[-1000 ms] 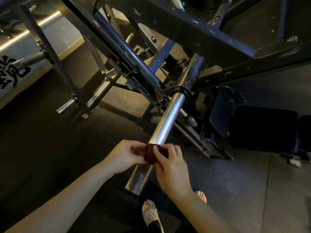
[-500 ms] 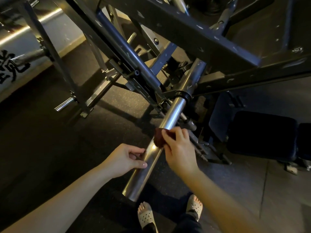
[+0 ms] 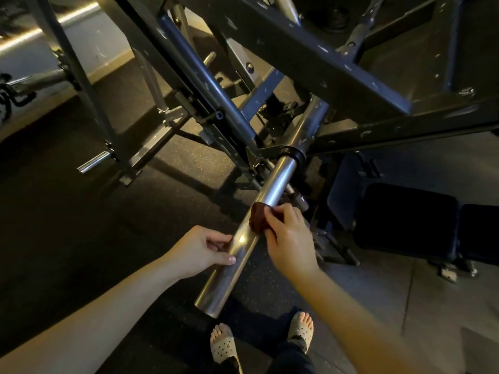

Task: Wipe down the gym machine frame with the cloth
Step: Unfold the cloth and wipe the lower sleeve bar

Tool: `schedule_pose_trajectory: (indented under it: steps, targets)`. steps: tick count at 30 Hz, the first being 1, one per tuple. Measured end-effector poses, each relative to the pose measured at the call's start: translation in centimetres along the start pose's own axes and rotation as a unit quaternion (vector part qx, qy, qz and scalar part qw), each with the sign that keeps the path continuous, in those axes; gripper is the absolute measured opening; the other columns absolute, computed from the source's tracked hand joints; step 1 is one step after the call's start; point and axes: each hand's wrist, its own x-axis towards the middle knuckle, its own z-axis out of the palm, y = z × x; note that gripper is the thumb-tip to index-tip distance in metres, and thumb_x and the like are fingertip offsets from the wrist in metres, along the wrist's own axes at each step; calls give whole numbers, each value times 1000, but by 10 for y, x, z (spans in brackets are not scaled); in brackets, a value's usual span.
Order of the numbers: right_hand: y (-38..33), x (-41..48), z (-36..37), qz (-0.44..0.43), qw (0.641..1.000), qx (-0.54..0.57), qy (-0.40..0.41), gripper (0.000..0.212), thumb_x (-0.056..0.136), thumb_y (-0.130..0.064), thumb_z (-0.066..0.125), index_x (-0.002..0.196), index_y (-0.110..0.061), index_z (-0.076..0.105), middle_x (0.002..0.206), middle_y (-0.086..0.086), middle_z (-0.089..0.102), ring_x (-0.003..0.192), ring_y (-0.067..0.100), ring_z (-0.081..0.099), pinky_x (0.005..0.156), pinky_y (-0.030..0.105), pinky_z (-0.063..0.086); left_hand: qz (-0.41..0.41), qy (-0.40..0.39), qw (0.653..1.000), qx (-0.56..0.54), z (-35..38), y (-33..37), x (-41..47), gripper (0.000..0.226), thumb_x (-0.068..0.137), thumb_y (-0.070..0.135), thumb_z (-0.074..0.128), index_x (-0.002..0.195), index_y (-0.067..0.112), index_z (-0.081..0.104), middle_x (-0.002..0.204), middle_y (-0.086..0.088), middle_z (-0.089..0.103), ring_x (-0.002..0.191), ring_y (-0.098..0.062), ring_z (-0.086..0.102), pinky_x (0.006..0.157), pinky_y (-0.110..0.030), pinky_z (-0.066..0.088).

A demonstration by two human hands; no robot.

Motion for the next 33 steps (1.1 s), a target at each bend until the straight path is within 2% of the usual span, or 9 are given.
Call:
schedule_pose_trajectory:
  steps: [2, 8, 13, 17, 19, 25, 27, 31, 33]
  targets:
    - [14, 20, -5, -31, 998, -46, -15, 42, 95, -22, 63, 136, -16, 60, 129, 9, 52, 116, 24, 51, 87, 33, 55, -1, -5, 1000, -9, 0, 1, 0, 50, 85, 22, 80, 132, 28, 65, 113, 13, 67, 99, 2, 63, 88, -18, 48]
    - [33, 112, -8, 79, 986, -144, 9, 33, 96, -27, 57, 128, -22, 62, 142, 12, 42, 129, 36, 42, 98, 51, 52, -11, 16, 1000, -16, 6, 0, -6, 54, 85, 25, 80, 136, 26, 62, 113, 14, 63, 102, -3, 61, 84, -18, 44]
    - [-50, 42, 5, -93, 970, -192, -115, 47, 90, -34, 68, 135, -31, 54, 145, 8, 37, 137, 36, 34, 110, 59, 39, -13, 10, 993, -114, 1, -11, -31, 27, 87, 19, 78, 113, 26, 75, 104, 8, 75, 98, 1, 68, 90, -23, 48]
    - [-69, -23, -9, -214, 962, -48, -166, 41, 91, -32, 65, 132, -29, 58, 133, 2, 47, 121, 26, 45, 102, 43, 47, -53, -8, 988, -144, -7, -33, -56, 12, 87, 18, 77, 98, 21, 78, 98, 13, 76, 91, 11, 65, 84, -18, 36]
    - [-57, -37, -18, -232, 957, -33, -170, 44, 93, -31, 59, 137, -26, 57, 133, 3, 49, 119, 23, 47, 98, 37, 48, -68, -34, 989, -129, -8, -41, -63, 15, 86, 18, 78, 99, 24, 78, 99, 15, 76, 91, 10, 65, 85, -20, 39]
    - [-26, 18, -2, 45, 997, -55, -12, 38, 96, -24, 60, 135, -21, 62, 131, 7, 49, 121, 27, 45, 94, 44, 55, -71, -17, 991, -109, -6, -40, -58, 25, 83, 17, 81, 105, 29, 76, 99, 13, 76, 92, 7, 67, 81, -17, 45]
    - [-52, -14, 7, 13, 999, -44, 1, 40, 95, -23, 61, 135, -20, 62, 131, 6, 49, 121, 24, 44, 94, 37, 54, -66, -12, 991, -116, -7, -39, -55, 22, 86, 15, 78, 104, 27, 76, 101, 10, 76, 94, 4, 68, 82, -18, 44]
    - [-72, -73, 1, -124, 988, 9, -96, 46, 91, -29, 60, 137, -22, 56, 131, 1, 52, 118, 20, 47, 88, 30, 53, -61, 14, 987, -145, -5, -36, -50, 19, 89, 13, 74, 104, 25, 76, 101, 6, 76, 94, 3, 68, 82, -19, 42]
    - [-51, -50, -1, -66, 996, 9, -56, 45, 91, -25, 61, 135, -23, 55, 131, 1, 52, 119, 19, 49, 91, 34, 54, -48, 19, 989, -137, -2, -28, -44, 22, 87, 20, 77, 107, 26, 74, 102, 5, 75, 92, 3, 68, 82, -20, 43]
